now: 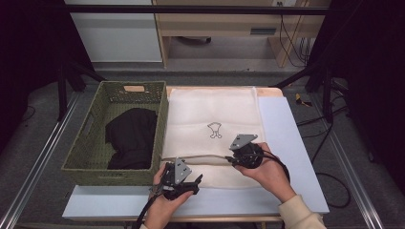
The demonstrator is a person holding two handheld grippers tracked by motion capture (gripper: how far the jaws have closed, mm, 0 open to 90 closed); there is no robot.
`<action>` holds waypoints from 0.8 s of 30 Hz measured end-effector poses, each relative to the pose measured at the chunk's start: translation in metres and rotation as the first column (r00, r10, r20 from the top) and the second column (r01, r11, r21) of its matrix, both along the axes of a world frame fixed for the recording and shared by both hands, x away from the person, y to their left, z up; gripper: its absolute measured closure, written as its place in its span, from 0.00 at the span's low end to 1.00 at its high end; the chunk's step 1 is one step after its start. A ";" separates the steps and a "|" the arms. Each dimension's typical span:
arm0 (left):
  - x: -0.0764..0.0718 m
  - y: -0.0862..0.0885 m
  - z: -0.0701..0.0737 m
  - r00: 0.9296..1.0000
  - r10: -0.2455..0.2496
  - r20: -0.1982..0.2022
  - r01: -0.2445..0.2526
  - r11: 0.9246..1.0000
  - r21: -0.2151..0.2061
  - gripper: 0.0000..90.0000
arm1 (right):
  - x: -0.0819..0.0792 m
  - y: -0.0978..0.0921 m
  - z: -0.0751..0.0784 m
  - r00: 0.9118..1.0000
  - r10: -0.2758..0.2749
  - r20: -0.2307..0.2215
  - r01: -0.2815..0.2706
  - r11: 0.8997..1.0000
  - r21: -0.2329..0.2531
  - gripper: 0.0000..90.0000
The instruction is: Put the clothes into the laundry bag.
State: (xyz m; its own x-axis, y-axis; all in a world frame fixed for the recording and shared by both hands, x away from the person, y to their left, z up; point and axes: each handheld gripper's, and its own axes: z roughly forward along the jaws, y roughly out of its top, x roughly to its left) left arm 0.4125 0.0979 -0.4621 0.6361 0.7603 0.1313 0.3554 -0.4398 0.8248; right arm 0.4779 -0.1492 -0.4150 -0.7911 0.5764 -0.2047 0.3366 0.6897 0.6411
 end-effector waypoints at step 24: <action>0.000 -0.002 -0.004 1.000 -0.009 -0.012 0.009 1.000 -0.003 0.30 | 0.021 0.048 -0.026 1.000 0.005 -0.001 -0.005 0.999 -0.037 0.56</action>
